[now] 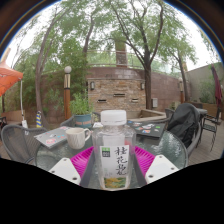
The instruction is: Pour water
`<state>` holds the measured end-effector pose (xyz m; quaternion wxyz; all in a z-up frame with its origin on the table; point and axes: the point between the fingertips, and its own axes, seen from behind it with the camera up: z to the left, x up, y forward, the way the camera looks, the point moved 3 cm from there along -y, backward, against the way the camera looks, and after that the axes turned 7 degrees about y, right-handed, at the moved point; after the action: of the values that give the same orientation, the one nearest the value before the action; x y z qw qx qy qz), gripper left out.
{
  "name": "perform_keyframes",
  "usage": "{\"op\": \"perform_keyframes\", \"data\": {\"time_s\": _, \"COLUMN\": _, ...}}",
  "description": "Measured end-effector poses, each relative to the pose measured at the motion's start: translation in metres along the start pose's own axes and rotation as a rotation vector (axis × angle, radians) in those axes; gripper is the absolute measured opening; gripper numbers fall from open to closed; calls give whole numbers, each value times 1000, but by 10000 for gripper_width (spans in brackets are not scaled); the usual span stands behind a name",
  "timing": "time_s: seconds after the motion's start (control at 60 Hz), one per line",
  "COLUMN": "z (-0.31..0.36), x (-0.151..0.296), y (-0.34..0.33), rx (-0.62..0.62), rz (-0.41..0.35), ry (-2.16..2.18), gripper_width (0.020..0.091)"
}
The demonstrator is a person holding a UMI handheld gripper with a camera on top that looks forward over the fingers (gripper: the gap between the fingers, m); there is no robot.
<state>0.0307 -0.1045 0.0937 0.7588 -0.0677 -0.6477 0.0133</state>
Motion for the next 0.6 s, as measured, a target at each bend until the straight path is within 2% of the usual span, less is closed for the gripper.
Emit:
{"op": "perform_keyframes", "data": {"time_s": 0.017, "z": -1, "x": -2, "y": 2, "rx": -10, "rz": 4, "ry": -9, "gripper_width": 575}}
{"op": "perform_keyframes", "data": {"time_s": 0.1, "z": 3, "x": -3, "y": 6, "rx": -8, "rz": -14, "ry": -8, "gripper_width": 538}}
{"op": "perform_keyframes", "data": {"time_s": 0.283, "z": 8, "x": -6, "y": 10, "rx": 51, "rz": 13, "ry": -3, "gripper_width": 537}}
{"op": "perform_keyframes", "data": {"time_s": 0.317, "z": 7, "x": -5, "y": 11, "rx": 58, "rz": 19, "ry": -6, "gripper_width": 505}}
{"op": "perform_keyframes", "data": {"time_s": 0.367, "z": 5, "x": -5, "y": 12, "rx": 62, "rz": 38, "ry": 1, "gripper_width": 499}}
{"op": "perform_keyframes", "data": {"time_s": 0.383, "z": 7, "x": -6, "y": 12, "rx": 63, "rz": 46, "ry": 0, "gripper_width": 472}}
{"op": "perform_keyframes", "data": {"time_s": 0.467, "z": 9, "x": -6, "y": 18, "rx": 80, "rz": 99, "ry": -24, "gripper_width": 473}}
{"op": "perform_keyframes", "data": {"time_s": 0.6, "z": 13, "x": -1, "y": 40, "rx": 127, "rz": 227, "ry": -115, "gripper_width": 474}}
